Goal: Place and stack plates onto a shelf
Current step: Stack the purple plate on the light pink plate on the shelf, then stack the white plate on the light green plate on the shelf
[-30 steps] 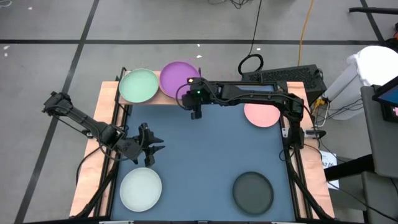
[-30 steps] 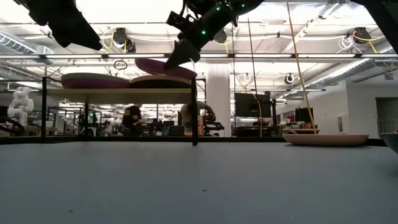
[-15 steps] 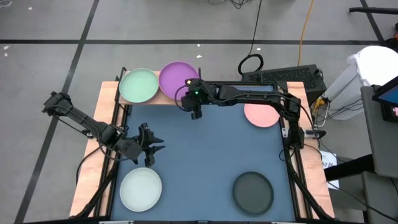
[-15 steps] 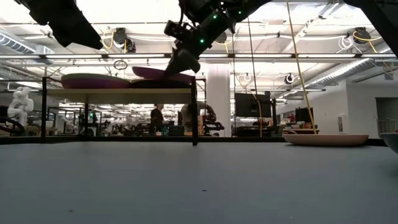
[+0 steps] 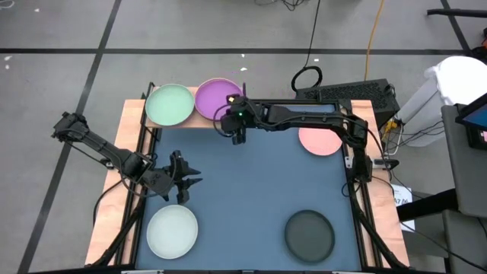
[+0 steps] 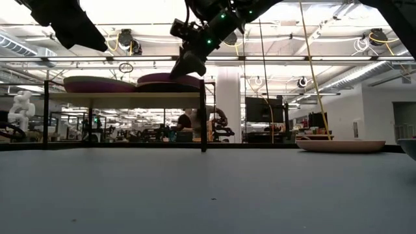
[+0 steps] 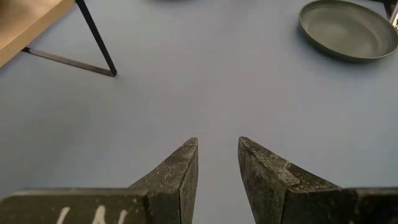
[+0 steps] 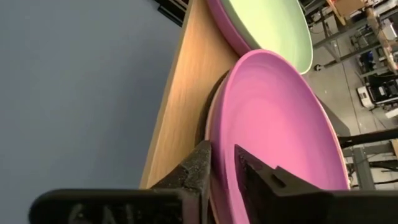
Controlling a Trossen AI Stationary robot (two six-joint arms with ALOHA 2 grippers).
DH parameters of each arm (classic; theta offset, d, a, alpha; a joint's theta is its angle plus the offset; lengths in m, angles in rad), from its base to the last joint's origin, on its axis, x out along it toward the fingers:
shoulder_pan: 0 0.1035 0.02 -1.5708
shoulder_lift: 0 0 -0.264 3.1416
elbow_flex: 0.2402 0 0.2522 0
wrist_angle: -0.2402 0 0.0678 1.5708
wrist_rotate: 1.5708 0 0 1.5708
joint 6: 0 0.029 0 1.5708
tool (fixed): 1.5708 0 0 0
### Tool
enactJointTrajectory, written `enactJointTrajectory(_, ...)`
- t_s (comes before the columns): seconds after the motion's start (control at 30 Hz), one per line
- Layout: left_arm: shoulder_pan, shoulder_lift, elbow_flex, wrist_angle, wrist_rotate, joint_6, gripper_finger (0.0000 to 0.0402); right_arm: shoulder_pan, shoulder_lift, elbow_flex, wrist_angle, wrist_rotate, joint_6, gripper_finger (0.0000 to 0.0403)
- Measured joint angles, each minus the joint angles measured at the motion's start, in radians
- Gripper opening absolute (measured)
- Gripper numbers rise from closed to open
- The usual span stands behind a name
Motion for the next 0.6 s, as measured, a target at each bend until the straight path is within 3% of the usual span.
enactJointTrajectory(0.4,0.0,0.0,0.0,0.0,0.0,-0.002,0.012,-0.004,-0.012,-0.001,-0.007,0.003,0.089,0.0133)
enactJointTrajectory(0.6,0.0,0.0,0.0,-0.002,0.0,-0.007,0.012,0.045,-0.087,-0.002,-0.058,0.032,0.145,0.0136)
